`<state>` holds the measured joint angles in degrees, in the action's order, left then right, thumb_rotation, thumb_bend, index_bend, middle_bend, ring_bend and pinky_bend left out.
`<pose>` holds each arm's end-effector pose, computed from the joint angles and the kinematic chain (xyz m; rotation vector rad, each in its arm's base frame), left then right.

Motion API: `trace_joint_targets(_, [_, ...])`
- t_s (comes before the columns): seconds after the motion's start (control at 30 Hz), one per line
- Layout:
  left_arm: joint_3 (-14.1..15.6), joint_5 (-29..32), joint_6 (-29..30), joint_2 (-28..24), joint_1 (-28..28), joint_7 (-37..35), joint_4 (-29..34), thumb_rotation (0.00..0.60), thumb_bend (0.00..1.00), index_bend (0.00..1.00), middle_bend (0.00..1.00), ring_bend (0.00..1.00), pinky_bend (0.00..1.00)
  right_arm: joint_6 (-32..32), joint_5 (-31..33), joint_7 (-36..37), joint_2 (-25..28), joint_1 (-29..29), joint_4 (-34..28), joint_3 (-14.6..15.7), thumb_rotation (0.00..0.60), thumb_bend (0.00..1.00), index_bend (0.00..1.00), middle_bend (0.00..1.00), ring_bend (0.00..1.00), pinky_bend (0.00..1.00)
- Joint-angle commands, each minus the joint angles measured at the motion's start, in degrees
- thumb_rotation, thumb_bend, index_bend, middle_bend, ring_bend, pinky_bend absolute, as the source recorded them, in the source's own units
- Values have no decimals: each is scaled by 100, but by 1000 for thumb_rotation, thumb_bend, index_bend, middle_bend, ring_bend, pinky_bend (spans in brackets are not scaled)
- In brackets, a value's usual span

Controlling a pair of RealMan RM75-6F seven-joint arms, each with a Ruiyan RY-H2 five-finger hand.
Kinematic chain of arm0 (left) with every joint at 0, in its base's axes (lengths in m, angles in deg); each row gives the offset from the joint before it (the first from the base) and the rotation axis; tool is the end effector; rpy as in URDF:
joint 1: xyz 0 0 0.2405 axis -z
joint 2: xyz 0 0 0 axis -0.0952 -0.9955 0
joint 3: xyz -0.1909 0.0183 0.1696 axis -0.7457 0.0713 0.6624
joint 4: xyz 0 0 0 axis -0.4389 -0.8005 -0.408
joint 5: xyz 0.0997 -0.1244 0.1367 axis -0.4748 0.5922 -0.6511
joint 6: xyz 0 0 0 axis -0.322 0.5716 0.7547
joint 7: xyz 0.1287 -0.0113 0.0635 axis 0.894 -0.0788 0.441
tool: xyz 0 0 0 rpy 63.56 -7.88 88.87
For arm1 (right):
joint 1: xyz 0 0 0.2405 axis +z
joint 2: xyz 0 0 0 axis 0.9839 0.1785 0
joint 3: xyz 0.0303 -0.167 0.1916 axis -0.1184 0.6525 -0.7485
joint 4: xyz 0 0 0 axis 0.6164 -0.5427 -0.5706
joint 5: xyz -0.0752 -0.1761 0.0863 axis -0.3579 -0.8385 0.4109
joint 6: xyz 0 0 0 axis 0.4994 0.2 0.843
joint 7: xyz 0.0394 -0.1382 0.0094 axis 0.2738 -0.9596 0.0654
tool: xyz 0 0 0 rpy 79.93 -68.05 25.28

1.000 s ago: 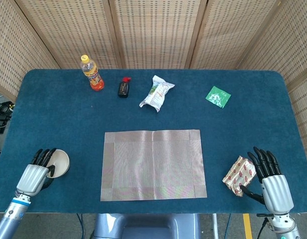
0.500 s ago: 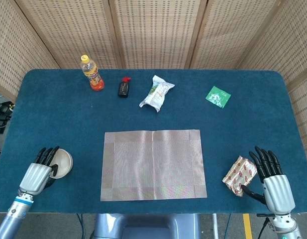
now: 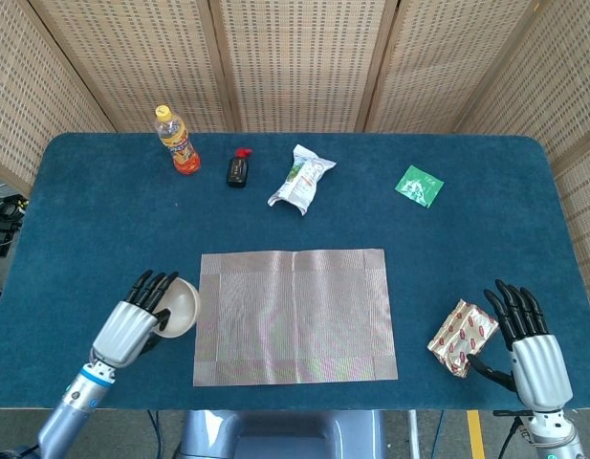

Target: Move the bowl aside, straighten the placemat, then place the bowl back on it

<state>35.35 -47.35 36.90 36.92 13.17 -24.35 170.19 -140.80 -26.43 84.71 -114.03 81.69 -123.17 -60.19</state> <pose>-0.2302 0.2137 0.0155 -1.8874 -0.6151 -1.0028 -0.2801 -0.1529 0.1324 1.3961 -0.8241 1.2467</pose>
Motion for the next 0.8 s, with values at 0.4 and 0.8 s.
trace_joint_targets(0.4, [-891, 1294, -1880, 1093, 1091, 2465, 1240, 600, 450, 670, 0, 0, 0, 30, 79, 233, 76, 4, 18, -11, 600, 197, 68, 0, 0, 0])
trace_joint_targets(0.8, [-1185, 2502, -2226, 1903, 1600, 3791, 1180, 600, 449, 646, 0, 0, 0, 58, 81, 374, 106, 21, 22, -2, 600, 197, 71, 0, 0, 0])
